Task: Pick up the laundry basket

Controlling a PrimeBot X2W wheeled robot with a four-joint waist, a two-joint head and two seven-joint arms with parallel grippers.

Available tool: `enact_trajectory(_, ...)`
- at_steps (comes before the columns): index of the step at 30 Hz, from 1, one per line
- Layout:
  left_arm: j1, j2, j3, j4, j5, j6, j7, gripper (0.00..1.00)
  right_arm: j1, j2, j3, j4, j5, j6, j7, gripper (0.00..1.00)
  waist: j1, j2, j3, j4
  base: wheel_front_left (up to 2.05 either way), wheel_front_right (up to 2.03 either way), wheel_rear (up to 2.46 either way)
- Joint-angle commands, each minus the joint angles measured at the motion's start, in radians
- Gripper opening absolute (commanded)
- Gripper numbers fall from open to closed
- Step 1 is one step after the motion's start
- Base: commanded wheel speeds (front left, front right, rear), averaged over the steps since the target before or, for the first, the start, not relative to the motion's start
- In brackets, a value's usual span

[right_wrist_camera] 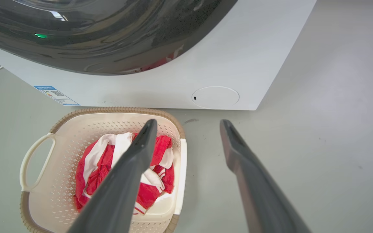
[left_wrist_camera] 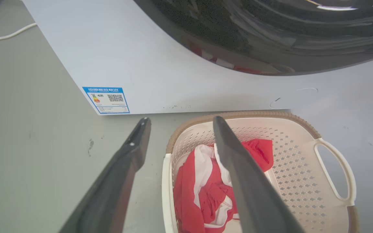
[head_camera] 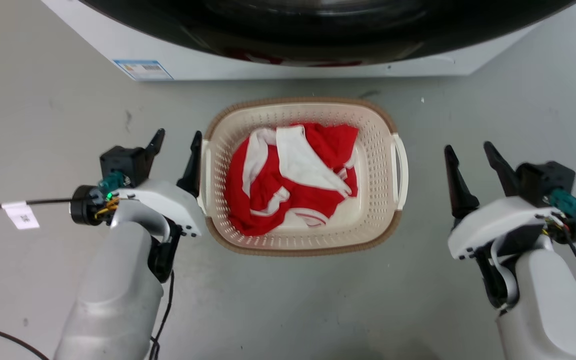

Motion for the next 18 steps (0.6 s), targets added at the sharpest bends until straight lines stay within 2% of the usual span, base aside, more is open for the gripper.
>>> enact_trajectory(1,-0.033,0.013,-0.006,0.024,-0.018,0.000,0.001,1.00,-0.040,0.002,0.013,0.030,0.012,0.000,-0.012,1.00,-0.0002,0.0000,0.077,-0.029,0.00,0.00,0.00)
enact_trajectory(9,-0.140,0.076,-0.086,0.159,-0.143,0.001,0.033,1.00,-0.210,0.002,0.089,0.283,0.068,0.000,-0.043,1.00,-0.0002,0.0000,0.188,-0.058,0.00,0.00,0.00)
enact_trajectory(15,-0.194,0.122,-0.145,0.215,-0.247,0.000,0.084,1.00,-0.337,0.002,0.161,0.476,0.131,0.000,-0.054,1.00,-0.0002,0.0000,0.241,-0.073,0.00,0.00,0.00)
enact_trajectory(18,-0.213,0.137,-0.160,0.228,-0.275,0.000,0.102,1.00,-0.380,0.002,0.187,0.531,0.154,0.000,-0.058,1.00,-0.0002,0.0000,0.257,-0.075,0.00,0.00,0.00)
